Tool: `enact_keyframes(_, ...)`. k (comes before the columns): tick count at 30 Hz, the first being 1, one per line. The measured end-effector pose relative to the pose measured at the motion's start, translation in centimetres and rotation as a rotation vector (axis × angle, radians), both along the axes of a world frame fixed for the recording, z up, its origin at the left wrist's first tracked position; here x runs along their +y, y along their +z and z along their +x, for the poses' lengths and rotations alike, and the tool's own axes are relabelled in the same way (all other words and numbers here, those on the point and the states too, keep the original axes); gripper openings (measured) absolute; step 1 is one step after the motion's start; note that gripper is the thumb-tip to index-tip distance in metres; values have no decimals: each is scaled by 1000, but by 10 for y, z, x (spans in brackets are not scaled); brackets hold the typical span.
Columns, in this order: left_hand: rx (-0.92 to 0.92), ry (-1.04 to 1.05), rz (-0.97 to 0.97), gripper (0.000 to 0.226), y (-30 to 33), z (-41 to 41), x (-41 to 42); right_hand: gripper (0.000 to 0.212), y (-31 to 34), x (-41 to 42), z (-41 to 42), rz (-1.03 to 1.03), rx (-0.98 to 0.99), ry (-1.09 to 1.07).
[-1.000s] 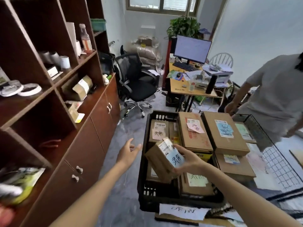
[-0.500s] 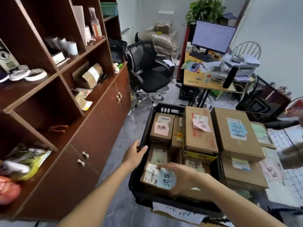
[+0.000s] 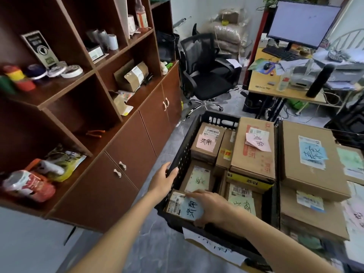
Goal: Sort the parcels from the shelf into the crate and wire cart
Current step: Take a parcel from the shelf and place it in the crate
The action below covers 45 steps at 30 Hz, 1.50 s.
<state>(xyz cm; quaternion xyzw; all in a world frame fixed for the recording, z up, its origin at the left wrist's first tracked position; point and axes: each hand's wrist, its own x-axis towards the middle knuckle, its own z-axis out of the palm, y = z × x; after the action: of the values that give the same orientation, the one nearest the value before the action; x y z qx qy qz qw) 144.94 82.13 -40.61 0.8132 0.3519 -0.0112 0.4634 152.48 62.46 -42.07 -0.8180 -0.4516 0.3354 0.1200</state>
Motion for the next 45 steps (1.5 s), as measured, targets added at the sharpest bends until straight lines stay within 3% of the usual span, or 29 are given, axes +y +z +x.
enact_keyframes(5, -18, -6, 17, 59, 2, 2, 2, 98, -8, -1, 2, 51, 27, -58)
enact_keyframes(11, -26, -13, 2, 59, 0, 1, -5, 108, -16, 6, -7, -119, -110, 71)
enact_keyframes(14, -14, -31, 1, 62, -5, -4, -3, 107, -12, 9, 2, -195, -58, 89)
enact_keyframes(19, -20, -34, -15, 62, -11, -7, 4, 98, -6, 8, 31, -234, -157, 236)
enact_keyframes(31, -20, -62, -20, 63, -24, -7, 4, 84, -38, 23, 14, -287, -320, 275)
enact_keyframes(36, -11, -50, -39, 63, -24, -8, 4, 73, -47, 29, 5, -284, -374, 296)
enact_keyframes(45, 23, -78, -34, 68, -13, -10, 6, 81, -25, 13, 26, -160, -298, 187)
